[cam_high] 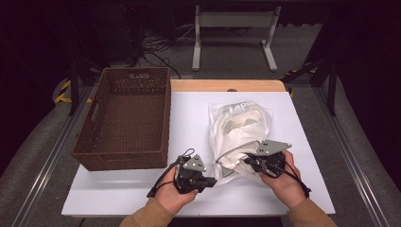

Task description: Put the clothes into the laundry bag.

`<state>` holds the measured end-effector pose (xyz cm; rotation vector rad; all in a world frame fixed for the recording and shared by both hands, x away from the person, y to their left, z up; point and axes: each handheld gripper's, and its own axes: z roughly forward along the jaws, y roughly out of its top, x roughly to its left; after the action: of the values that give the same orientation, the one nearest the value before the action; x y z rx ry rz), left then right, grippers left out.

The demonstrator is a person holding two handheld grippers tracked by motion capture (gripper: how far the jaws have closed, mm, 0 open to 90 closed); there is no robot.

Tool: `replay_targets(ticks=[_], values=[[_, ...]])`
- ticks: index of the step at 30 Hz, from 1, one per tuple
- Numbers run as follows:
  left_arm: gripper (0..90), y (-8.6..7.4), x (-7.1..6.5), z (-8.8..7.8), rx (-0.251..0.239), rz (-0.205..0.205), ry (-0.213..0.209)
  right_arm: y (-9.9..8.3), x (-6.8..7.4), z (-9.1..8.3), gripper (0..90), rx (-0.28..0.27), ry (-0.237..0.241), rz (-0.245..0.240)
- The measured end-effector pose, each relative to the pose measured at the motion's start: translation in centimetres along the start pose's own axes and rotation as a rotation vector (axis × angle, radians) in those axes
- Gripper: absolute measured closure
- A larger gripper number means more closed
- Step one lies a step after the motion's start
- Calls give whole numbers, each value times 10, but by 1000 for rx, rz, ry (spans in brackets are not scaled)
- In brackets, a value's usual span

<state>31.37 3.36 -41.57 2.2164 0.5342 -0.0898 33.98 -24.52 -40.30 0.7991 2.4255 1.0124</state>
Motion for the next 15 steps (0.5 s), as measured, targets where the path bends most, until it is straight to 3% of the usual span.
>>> replay_targets(ticks=[15], values=[[899,0,-6,-1,4,5,-35,6,-18,24,842,-6,-53,20]])
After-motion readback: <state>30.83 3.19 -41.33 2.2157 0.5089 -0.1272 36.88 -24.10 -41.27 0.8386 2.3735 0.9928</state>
